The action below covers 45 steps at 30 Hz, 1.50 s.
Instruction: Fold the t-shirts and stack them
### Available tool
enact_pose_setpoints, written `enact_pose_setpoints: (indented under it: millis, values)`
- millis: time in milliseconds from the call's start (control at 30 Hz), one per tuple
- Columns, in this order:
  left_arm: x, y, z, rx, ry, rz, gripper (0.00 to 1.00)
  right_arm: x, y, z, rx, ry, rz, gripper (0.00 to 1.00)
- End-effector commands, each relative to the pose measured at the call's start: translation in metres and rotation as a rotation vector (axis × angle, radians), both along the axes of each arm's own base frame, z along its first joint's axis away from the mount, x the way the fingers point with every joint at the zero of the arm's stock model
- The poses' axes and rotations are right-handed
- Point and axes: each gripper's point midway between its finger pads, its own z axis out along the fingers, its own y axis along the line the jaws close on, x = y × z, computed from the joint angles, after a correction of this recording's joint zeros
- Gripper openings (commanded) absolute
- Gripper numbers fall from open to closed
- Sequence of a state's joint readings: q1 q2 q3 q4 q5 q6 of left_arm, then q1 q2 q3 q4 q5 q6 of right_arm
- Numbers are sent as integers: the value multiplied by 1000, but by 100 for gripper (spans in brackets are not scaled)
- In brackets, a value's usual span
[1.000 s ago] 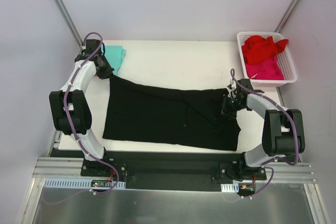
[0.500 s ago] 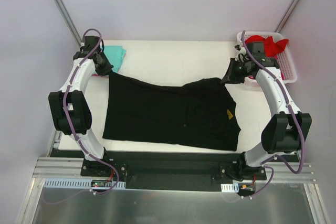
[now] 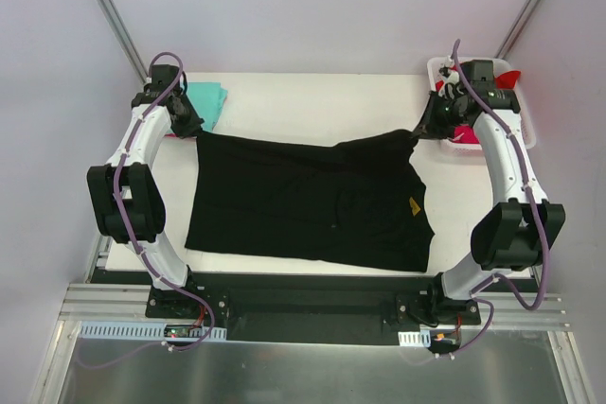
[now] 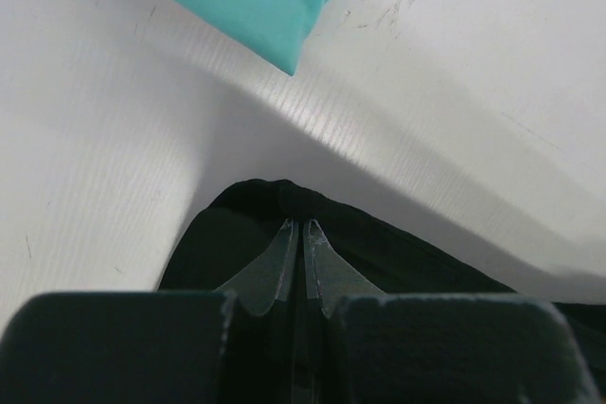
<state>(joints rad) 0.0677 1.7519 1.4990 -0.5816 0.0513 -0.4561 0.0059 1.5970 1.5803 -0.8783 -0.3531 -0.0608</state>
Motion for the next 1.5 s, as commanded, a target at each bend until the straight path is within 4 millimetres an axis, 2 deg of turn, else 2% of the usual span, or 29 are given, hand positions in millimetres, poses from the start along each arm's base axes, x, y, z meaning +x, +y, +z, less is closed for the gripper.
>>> enact_pose_setpoints:
  millis: [0,200,367,467,500,667,733,833,967,1133,1233,1467]
  values:
    - [-2,9,18,15,-40,3,0,8,0,39,9,-72,7,1]
    - [-2,9,26,15,-60,3,0,6,4,63,21,-119,23,1]
    - [-2,10,32,23,-64,-2,0,-1,5,61,27,-106,34,1]
    - [-5,11,30,28,-58,-2,0,-11,5,53,31,-88,35,1]
    - [-7,11,27,26,-50,0,0,-17,6,43,35,-62,37,1]
    - [-14,11,26,30,-42,-2,0,-45,5,30,32,-54,33,1]
    - [-21,10,28,33,-40,0,0,-55,4,20,25,-29,27,1]
    - [-31,11,26,37,-22,4,0,-69,6,18,34,-26,26,1]
    - [-46,12,23,44,-11,22,0,-90,3,3,24,7,20,1]
    - [-69,12,11,43,19,39,0,-113,2,-7,8,27,23,1]
    - [-80,18,3,73,32,70,0,-125,2,-15,-13,45,38,1]
    - [-98,19,-21,81,80,89,0,-142,9,-31,-31,79,68,1]
